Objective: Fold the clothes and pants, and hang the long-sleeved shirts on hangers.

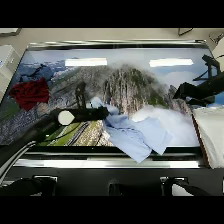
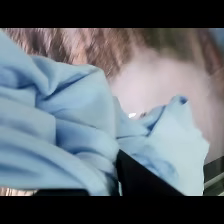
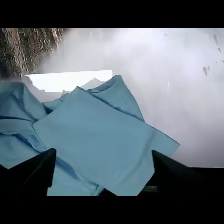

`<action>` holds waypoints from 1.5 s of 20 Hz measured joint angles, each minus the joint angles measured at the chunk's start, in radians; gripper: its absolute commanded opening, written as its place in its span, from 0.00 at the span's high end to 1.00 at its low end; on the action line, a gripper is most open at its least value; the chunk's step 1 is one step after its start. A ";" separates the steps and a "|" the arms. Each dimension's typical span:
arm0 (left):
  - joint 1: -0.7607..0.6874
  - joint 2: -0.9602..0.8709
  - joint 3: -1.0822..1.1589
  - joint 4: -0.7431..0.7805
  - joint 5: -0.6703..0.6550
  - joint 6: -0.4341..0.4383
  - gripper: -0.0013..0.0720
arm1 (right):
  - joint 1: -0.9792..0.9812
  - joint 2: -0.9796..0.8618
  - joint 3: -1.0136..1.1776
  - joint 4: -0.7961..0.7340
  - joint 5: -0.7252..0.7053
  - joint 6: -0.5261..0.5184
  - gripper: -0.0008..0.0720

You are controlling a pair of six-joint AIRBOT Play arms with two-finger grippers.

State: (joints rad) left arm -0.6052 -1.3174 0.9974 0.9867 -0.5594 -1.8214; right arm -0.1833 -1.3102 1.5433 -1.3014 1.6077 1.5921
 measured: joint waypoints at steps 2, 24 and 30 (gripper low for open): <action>0.012 -0.053 -0.010 -0.039 -0.063 -0.008 0.01 | 0.000 0.001 -0.043 0.000 -0.014 -0.010 0.03; 0.535 -0.203 0.017 -0.133 -0.435 0.331 0.01 | 0.000 0.065 -0.504 0.016 0.013 -0.058 0.02; 0.497 -0.257 0.010 -0.182 -0.354 0.353 0.95 | 0.000 0.214 -0.653 0.050 0.005 -0.063 0.02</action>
State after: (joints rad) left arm -0.1078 -1.5749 1.0077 0.8047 -0.9134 -1.4685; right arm -0.1829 -1.0958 0.8898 -1.2510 1.6127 1.5288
